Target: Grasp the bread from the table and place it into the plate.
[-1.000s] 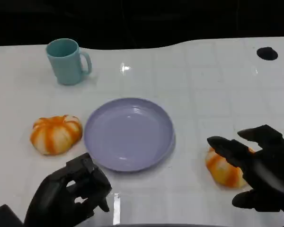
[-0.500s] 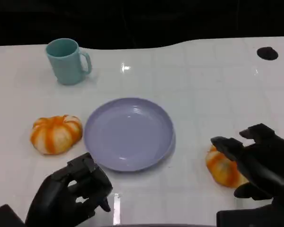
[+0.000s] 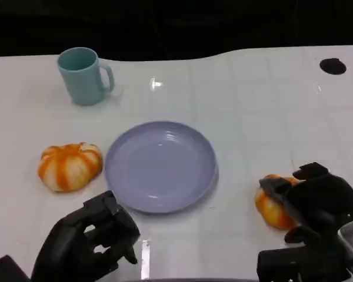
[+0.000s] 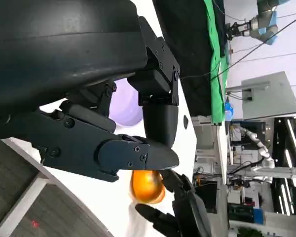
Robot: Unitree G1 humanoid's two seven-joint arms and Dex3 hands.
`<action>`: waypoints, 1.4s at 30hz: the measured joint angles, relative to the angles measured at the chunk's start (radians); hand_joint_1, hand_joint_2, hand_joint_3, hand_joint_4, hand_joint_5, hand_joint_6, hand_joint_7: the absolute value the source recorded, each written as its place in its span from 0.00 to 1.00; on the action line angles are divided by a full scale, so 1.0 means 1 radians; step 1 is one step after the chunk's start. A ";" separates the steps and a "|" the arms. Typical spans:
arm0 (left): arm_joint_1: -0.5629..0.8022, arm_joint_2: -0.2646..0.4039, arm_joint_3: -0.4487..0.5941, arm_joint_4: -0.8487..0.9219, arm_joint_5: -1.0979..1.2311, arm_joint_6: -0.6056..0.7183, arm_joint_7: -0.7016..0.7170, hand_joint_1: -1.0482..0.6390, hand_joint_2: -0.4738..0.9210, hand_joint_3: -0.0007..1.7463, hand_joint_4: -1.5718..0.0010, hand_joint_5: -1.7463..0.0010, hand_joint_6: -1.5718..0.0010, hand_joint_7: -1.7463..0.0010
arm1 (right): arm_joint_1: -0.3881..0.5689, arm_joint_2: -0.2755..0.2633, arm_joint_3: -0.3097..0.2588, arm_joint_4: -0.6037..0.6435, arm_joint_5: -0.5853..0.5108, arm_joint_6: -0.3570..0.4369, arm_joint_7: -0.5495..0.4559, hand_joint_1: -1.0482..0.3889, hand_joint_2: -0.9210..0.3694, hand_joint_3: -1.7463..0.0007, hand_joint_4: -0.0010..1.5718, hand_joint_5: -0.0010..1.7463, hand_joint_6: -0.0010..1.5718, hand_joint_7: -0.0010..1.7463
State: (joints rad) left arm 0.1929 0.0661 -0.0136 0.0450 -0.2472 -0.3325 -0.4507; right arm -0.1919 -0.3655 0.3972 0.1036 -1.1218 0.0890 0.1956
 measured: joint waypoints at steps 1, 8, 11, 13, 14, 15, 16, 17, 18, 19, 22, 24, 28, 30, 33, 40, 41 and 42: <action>0.001 0.000 0.000 -0.002 0.000 0.000 0.000 0.29 1.00 0.17 0.59 0.00 0.61 0.15 | -0.009 0.003 0.005 0.017 0.009 0.000 -0.007 0.29 0.00 0.96 0.22 0.18 0.26 0.02; 0.004 -0.001 -0.001 -0.006 0.000 0.001 0.000 0.29 1.00 0.17 0.59 0.00 0.61 0.15 | -0.069 0.042 -0.011 0.240 0.159 -0.144 -0.323 0.65 0.03 0.93 0.59 0.91 0.64 0.49; 0.003 -0.002 -0.001 -0.008 0.001 0.001 0.000 0.29 1.00 0.17 0.59 0.00 0.61 0.15 | -0.103 0.042 -0.012 0.346 0.202 -0.237 -0.460 0.64 0.32 0.50 0.59 0.99 0.48 0.94; 0.003 -0.002 -0.001 -0.008 0.001 0.001 0.000 0.29 1.00 0.17 0.59 0.00 0.61 0.15 | -0.124 0.041 -0.006 0.387 0.212 -0.270 -0.504 0.63 0.37 0.39 0.59 1.00 0.46 0.97; 0.002 -0.002 -0.002 -0.008 0.001 0.001 0.000 0.29 1.00 0.17 0.59 0.00 0.61 0.15 | -0.132 0.040 -0.005 0.402 0.215 -0.280 -0.515 0.63 0.38 0.37 0.59 1.00 0.46 0.97; 0.003 -0.002 -0.001 -0.008 0.001 0.001 0.000 0.29 1.00 0.17 0.59 0.00 0.61 0.15 | -0.139 0.039 -0.003 0.415 0.217 -0.291 -0.524 0.62 0.38 0.36 0.59 1.00 0.46 0.97; 0.003 -0.002 -0.001 -0.008 0.001 0.001 0.000 0.29 1.00 0.17 0.59 0.00 0.62 0.15 | -0.147 0.039 0.000 0.427 0.218 -0.297 -0.529 0.62 0.38 0.35 0.58 1.00 0.46 0.96; 0.003 -0.002 -0.001 -0.008 0.001 0.001 0.000 0.29 1.00 0.17 0.59 0.00 0.62 0.15 | -0.152 0.039 0.001 0.432 0.219 -0.300 -0.534 0.62 0.38 0.35 0.58 1.00 0.46 0.95; 0.003 -0.002 -0.001 -0.008 0.001 0.001 0.000 0.29 1.00 0.17 0.59 0.00 0.62 0.15 | -0.156 0.039 0.001 0.436 0.219 -0.303 -0.542 0.61 0.38 0.35 0.58 1.00 0.47 0.93; 0.002 -0.002 -0.001 -0.008 0.001 0.001 0.000 0.29 1.00 0.17 0.59 0.00 0.62 0.14 | -0.160 0.039 0.001 0.440 0.220 -0.305 -0.551 0.61 0.38 0.35 0.58 1.00 0.48 0.93; 0.002 -0.002 -0.001 -0.008 0.001 0.001 0.000 0.29 1.00 0.17 0.59 0.00 0.62 0.14 | -0.170 0.038 0.001 0.465 0.224 -0.325 -0.600 0.62 0.41 0.33 0.59 1.00 0.51 0.92; 0.003 -0.002 -0.001 -0.008 0.001 0.002 0.000 0.29 1.00 0.17 0.59 0.00 0.62 0.14 | -0.177 0.038 0.001 0.484 0.226 -0.347 -0.643 0.61 0.42 0.30 0.60 1.00 0.52 0.91; 0.003 -0.002 -0.001 -0.008 0.002 0.001 0.000 0.29 1.00 0.18 0.59 0.00 0.62 0.14 | -0.188 0.038 0.000 0.511 0.248 -0.397 -0.711 0.64 0.44 0.27 0.61 1.00 0.54 0.91; 0.002 -0.002 -0.001 -0.008 0.002 0.001 0.000 0.29 1.00 0.18 0.59 0.00 0.62 0.14 | -0.189 0.038 0.000 0.511 0.257 -0.420 -0.736 0.64 0.46 0.24 0.62 1.00 0.53 0.93; 0.002 -0.003 -0.001 -0.008 0.001 0.001 0.000 0.29 1.00 0.17 0.59 0.00 0.62 0.14 | -0.190 0.038 -0.005 0.497 0.277 -0.441 -0.741 0.64 0.48 0.21 0.62 1.00 0.50 0.97; 0.003 -0.003 -0.002 -0.008 0.008 -0.009 0.000 0.29 1.00 0.18 0.59 0.00 0.62 0.14 | -0.192 0.046 -0.008 0.424 0.330 -0.517 -0.740 0.62 0.49 0.20 0.64 1.00 0.49 1.00; 0.003 -0.003 -0.002 -0.008 0.009 -0.009 0.000 0.29 1.00 0.18 0.59 0.00 0.62 0.14 | -0.195 0.053 -0.008 0.423 0.339 -0.527 -0.737 0.61 0.51 0.18 0.64 1.00 0.48 1.00; 0.003 -0.003 -0.002 -0.008 0.010 -0.009 0.000 0.29 1.00 0.18 0.58 0.00 0.62 0.14 | -0.198 0.062 -0.008 0.422 0.349 -0.533 -0.729 0.61 0.52 0.18 0.64 1.00 0.48 1.00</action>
State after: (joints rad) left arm 0.1957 0.0635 -0.0158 0.0371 -0.2373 -0.3419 -0.4504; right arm -0.3896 -0.3035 0.3894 0.5252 -0.7727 -0.4439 -0.5334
